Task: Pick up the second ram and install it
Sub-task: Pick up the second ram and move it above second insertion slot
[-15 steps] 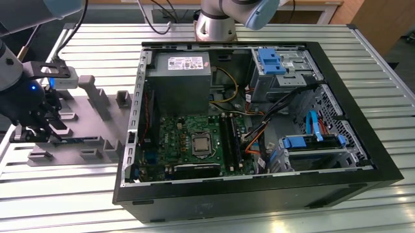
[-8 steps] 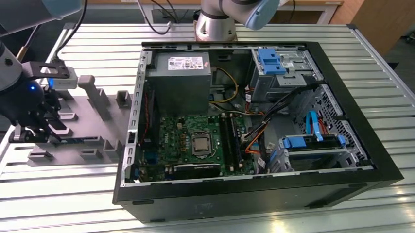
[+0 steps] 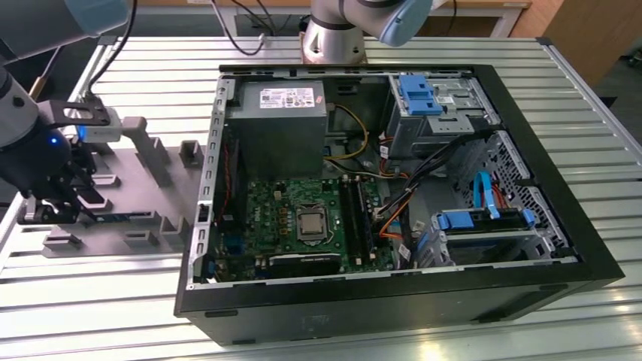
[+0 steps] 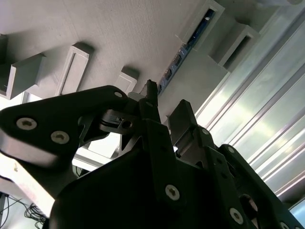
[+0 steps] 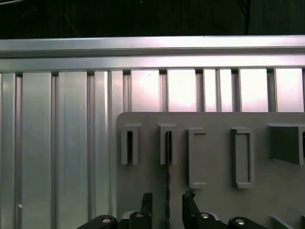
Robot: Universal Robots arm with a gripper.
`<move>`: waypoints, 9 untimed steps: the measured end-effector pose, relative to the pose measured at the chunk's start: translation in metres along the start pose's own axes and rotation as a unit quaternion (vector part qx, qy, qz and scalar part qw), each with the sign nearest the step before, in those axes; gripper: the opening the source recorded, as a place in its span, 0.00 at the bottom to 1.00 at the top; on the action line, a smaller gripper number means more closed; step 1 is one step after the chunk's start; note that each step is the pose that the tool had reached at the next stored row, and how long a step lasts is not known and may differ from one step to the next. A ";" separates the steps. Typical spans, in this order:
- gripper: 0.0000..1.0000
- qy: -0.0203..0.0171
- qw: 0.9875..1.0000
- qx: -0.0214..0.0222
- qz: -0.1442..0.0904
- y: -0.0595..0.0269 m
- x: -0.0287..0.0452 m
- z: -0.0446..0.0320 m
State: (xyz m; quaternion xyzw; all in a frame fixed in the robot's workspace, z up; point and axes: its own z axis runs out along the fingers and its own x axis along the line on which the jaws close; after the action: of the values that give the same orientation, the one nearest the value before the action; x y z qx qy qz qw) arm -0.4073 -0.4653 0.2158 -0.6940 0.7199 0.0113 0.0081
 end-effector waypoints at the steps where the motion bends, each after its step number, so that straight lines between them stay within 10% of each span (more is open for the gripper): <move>1: 0.38 0.000 1.000 0.000 0.000 0.0000 -0.0001 0.0011; 9: 0.38 0.000 1.000 0.000 0.000 0.0001 -0.0003 0.0102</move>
State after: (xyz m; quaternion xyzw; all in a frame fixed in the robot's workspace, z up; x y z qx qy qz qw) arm -0.4075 -0.4647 0.2056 -0.6940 0.7199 0.0113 0.0081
